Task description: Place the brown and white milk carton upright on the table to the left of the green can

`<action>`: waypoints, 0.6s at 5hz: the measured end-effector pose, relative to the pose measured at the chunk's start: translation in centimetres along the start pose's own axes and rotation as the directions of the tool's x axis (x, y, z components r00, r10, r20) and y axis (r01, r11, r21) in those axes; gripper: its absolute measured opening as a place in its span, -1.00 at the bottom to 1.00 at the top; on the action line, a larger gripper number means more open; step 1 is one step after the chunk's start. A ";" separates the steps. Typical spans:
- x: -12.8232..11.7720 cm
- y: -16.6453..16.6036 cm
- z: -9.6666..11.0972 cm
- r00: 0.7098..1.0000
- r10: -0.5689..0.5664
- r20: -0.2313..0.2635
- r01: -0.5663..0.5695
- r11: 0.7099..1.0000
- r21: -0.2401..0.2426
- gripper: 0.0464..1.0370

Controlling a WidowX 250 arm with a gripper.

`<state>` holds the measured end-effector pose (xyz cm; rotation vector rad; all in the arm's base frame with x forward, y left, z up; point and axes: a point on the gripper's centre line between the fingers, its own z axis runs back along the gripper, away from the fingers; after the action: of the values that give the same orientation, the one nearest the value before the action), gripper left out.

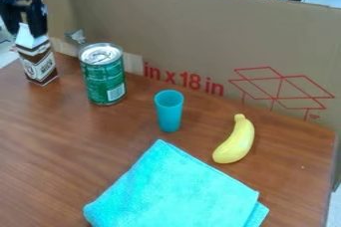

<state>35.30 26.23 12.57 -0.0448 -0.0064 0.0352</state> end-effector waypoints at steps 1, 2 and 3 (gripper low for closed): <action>-1.5 -1.1 4.6 0.997 -0.027 0.072 0.022 0.998 0.065 0.95; -5.6 -3.8 6.9 0.997 -0.042 0.063 0.033 0.990 0.140 0.95; -8.0 -8.5 7.6 0.988 -0.139 0.070 0.126 0.979 0.163 0.95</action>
<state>27.52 17.81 20.51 0.1158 -0.0881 -0.0961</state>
